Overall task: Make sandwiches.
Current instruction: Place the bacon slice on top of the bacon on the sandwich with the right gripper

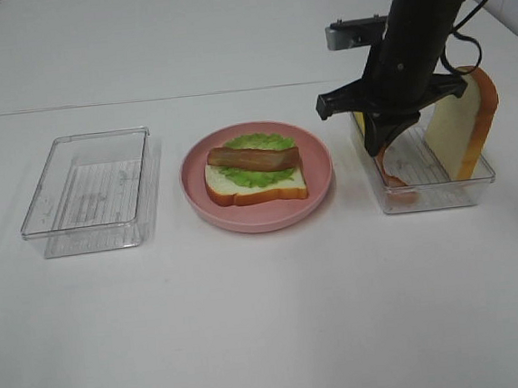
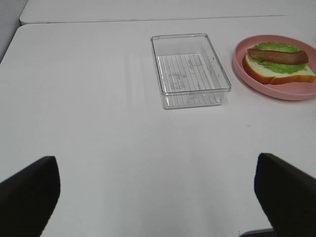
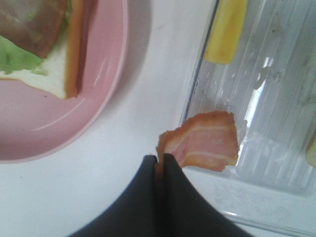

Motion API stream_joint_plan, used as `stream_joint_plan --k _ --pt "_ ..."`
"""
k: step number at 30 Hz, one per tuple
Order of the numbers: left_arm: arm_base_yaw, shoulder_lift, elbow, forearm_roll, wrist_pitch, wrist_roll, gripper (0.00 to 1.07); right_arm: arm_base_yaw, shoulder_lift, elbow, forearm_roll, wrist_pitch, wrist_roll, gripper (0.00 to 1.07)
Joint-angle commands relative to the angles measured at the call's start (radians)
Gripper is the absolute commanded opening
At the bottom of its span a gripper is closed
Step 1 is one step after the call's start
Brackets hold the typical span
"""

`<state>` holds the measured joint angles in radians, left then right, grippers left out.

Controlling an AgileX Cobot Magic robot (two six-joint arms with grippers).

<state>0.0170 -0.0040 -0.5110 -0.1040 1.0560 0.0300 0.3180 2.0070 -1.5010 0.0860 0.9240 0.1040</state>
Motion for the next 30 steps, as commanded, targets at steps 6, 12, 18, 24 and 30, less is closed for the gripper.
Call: stream_joint_plan --k 6,12,18,24,30 --pt "-0.001 -0.024 0.002 -0.011 -0.018 -0.005 0.99 0.003 -0.202 -0.057 0.054 0.011 0.088 0.00" --pt "-0.001 -0.024 0.002 -0.011 -0.018 -0.005 0.99 0.003 -0.211 -0.131 0.334 -0.057 -0.019 0.00" --pt "-0.001 -0.024 0.002 -0.011 -0.018 -0.005 0.99 0.003 -0.143 -0.162 0.512 -0.090 -0.104 0.00" --pt "-0.001 -0.024 0.002 -0.011 -0.018 -0.005 0.99 0.017 -0.038 -0.165 0.677 -0.101 -0.195 0.00" --pt "-0.001 -0.024 0.002 -0.011 -0.018 -0.005 0.99 0.051 0.027 -0.183 0.727 -0.103 -0.255 0.00"
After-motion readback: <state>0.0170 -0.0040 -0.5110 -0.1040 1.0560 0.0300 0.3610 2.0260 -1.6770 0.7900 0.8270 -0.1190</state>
